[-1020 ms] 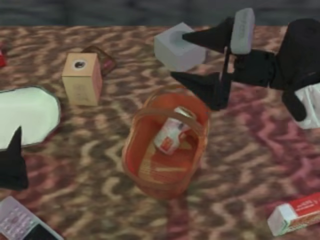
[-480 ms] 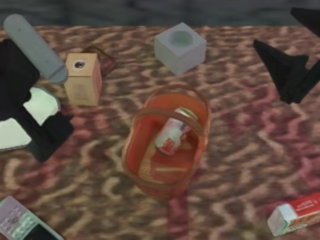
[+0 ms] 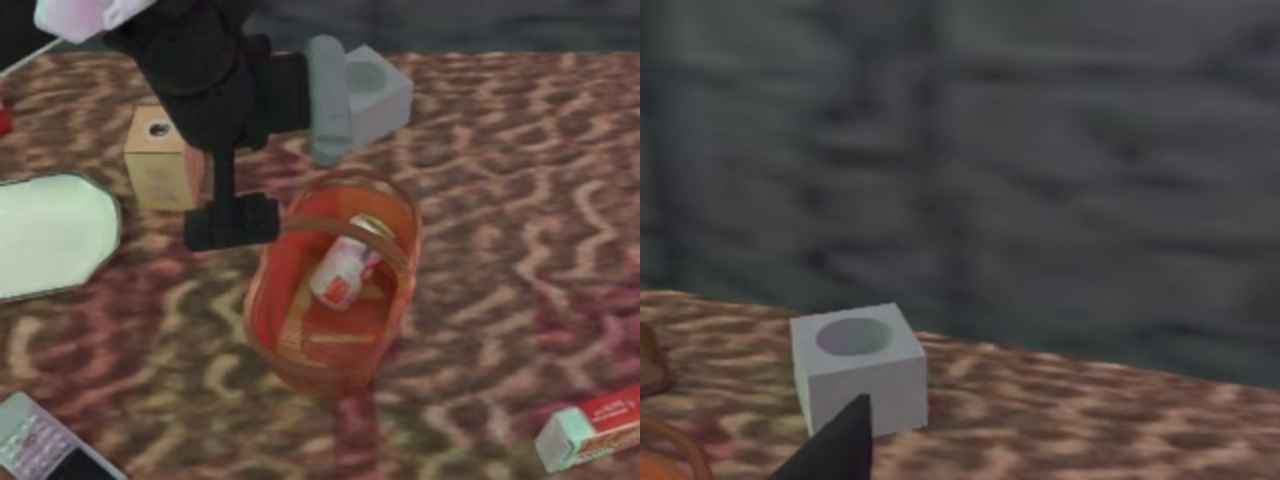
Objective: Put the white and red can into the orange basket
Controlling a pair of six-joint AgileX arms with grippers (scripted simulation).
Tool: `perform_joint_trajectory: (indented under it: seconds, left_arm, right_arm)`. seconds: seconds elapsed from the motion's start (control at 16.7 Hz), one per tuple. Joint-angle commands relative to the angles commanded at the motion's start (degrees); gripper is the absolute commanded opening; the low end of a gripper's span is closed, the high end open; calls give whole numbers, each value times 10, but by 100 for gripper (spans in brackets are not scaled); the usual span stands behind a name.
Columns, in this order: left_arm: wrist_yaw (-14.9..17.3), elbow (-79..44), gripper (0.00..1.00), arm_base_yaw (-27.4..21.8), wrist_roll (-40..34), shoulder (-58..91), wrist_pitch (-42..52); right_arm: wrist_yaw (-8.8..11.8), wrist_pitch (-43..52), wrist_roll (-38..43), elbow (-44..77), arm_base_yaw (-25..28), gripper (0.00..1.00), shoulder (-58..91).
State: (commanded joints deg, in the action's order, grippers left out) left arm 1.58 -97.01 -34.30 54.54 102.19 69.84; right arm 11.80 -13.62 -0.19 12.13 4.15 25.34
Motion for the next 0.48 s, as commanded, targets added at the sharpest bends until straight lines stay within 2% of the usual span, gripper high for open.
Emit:
perform_joint_trajectory:
  seconds: [0.12,0.24,0.36,0.48]
  left_arm:
    - [-4,-83,100,-24,45,88,50]
    - [-8,-150,100,-43,82,159,90]
    - [-12,-200,100,-56,109,210,118]
    - [-14,-228,100,-64,124,240,134]
  right_arm:
    - [-43,48,0,-44,-13,100,-91]
    - [-77,88,1,-79,-23,100,-165]
    - [-101,116,1,-104,-31,100,-218]
    - [-115,133,2,-119,-35,100,-248]
